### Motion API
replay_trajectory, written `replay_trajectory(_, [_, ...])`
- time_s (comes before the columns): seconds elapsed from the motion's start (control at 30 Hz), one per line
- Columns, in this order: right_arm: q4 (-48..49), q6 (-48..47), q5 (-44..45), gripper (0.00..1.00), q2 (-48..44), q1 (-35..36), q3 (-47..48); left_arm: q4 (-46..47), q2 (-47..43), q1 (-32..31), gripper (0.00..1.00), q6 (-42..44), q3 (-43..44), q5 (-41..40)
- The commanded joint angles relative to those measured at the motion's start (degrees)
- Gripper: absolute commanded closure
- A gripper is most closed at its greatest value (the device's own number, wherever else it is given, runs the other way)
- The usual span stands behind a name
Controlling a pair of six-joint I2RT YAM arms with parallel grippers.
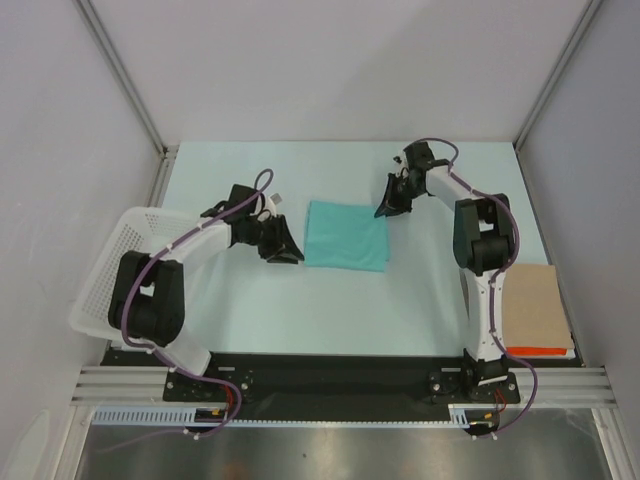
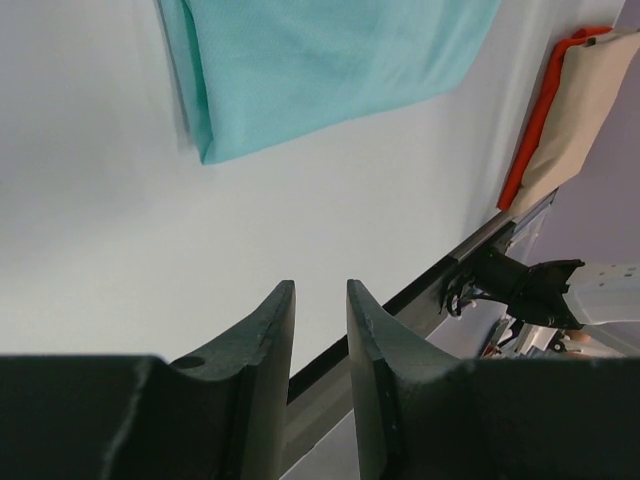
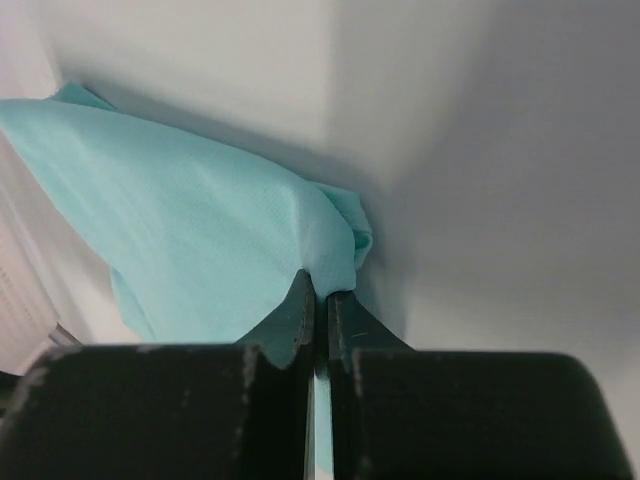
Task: Fold and stack the t-shirts
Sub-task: Neatly place the folded tshirt to the corner
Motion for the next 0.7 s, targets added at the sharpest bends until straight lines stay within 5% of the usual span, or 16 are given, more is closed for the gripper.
replay_trajectory(0.0, [-6.81,8.37,12.25,1.00,-8.50,1.65,-2.39,2.39,-4.04,0.45,0.67,-0.71,-1.71,1.34])
replay_trajectory(0.67, [-9.30,25.87,29.84,1.00,-30.04,-1.77,-20.14,0.90,-29.09,0.10,0.65,-7.75,-18.67,-4.10])
